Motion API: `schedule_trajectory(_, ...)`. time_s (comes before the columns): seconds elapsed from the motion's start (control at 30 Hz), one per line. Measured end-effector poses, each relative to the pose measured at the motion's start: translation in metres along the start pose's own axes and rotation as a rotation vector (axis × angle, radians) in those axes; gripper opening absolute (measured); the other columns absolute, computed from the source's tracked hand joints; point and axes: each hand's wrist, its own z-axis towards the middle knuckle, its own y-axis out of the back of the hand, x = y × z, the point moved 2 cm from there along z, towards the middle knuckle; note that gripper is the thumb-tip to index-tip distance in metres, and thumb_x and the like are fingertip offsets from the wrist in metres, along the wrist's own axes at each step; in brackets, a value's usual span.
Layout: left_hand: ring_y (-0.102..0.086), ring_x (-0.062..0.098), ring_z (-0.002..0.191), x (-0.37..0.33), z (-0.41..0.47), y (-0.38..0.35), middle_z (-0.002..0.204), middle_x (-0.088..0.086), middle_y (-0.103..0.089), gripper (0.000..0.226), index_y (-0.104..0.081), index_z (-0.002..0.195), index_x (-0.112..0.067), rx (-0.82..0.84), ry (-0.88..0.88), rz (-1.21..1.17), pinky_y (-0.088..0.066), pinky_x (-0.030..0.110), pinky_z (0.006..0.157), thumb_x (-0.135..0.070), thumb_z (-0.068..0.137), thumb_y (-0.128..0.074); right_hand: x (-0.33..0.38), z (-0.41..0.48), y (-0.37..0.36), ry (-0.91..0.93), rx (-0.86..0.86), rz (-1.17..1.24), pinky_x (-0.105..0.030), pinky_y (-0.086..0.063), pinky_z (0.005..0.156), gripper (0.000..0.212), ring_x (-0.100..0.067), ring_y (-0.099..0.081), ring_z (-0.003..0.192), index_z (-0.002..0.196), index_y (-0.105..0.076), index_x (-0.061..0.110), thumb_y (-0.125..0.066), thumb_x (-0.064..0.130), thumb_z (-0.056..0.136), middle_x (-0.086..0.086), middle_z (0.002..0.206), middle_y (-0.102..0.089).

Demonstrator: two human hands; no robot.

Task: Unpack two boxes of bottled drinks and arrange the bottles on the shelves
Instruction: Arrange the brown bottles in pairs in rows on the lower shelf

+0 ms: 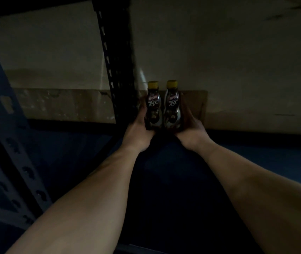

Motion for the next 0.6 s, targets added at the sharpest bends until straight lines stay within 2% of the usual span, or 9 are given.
schedule_trajectory(0.07, -0.046, 0.025, 0.138, 0.002, 0.002, -0.002, 0.156, -0.003, -0.043, 0.092, -0.004, 0.155, -0.055, -0.008, 0.001, -0.022, -0.035, 0.026, 0.103, -0.031, 0.095, -0.068, -0.002, 0.002, -0.001, 0.008, -0.003, -0.036, -0.016, -0.027, 0.109, 0.102, -0.012, -0.041, 0.143, 0.163, 0.002, 0.039, -0.072, 0.028, 0.094, 0.009, 0.163, -0.035)
schedule_trajectory(0.2, -0.034, 0.018, 0.145, 0.007, 0.007, -0.003, 0.161, -0.009, -0.034, 0.087, -0.008, 0.152, -0.06, -0.009, -0.023, -0.073, -0.025, 0.025, 0.108, -0.032, 0.095, -0.067, -0.003, 0.002, 0.0, 0.007, -0.007, -0.022, -0.007, -0.024, 0.102, 0.097, -0.004, -0.04, 0.138, 0.163, -0.001, 0.038, -0.071, 0.024, 0.096, 0.011, 0.161, -0.038)
schedule_trajectory(0.33, -0.022, 0.011, 0.149, 0.01, 0.011, -0.004, 0.165, -0.013, -0.024, 0.095, -0.004, 0.151, -0.062, -0.008, -0.042, -0.088, -0.017, 0.024, 0.113, -0.028, 0.093, -0.07, -0.003, 0.002, 0.001, -0.012, 0.002, 0.012, -0.014, -0.029, 0.104, 0.096, 0.0, -0.041, 0.132, 0.161, -0.002, 0.047, -0.071, 0.029, 0.096, 0.013, 0.158, -0.042)
schedule_trajectory(0.43, -0.019, 0.01, 0.149, 0.01, 0.012, -0.004, 0.166, -0.013, -0.019, 0.095, -0.002, 0.149, -0.065, -0.015, -0.036, -0.098, -0.013, 0.023, 0.113, -0.026, 0.094, -0.069, -0.005, 0.003, -0.002, -0.027, 0.002, 0.039, -0.018, -0.031, 0.109, 0.099, -0.007, -0.045, 0.138, 0.159, -0.004, 0.052, -0.075, 0.037, 0.091, 0.016, 0.158, -0.042)
schedule_trajectory(0.53, -0.02, 0.011, 0.149, 0.01, 0.011, -0.004, 0.166, -0.013, -0.019, 0.094, -0.001, 0.144, -0.073, -0.013, -0.032, -0.123, -0.012, 0.023, 0.113, -0.024, 0.095, -0.066, -0.007, 0.003, -0.002, -0.021, 0.005, -0.001, -0.021, -0.033, 0.109, 0.099, -0.015, -0.049, 0.138, 0.161, -0.003, 0.048, -0.073, 0.033, 0.093, 0.01, 0.158, -0.044)
schedule_trajectory(0.6, -0.021, 0.015, 0.15, 0.008, 0.009, -0.003, 0.166, -0.011, -0.02, 0.093, -0.004, 0.148, -0.068, -0.023, -0.033, -0.108, -0.017, 0.024, 0.115, -0.023, 0.095, -0.067, -0.008, 0.004, -0.003, -0.012, -0.004, -0.059, -0.023, -0.035, 0.109, 0.096, -0.018, -0.05, 0.138, 0.161, -0.002, 0.046, -0.07, 0.034, 0.095, 0.008, 0.159, -0.044)
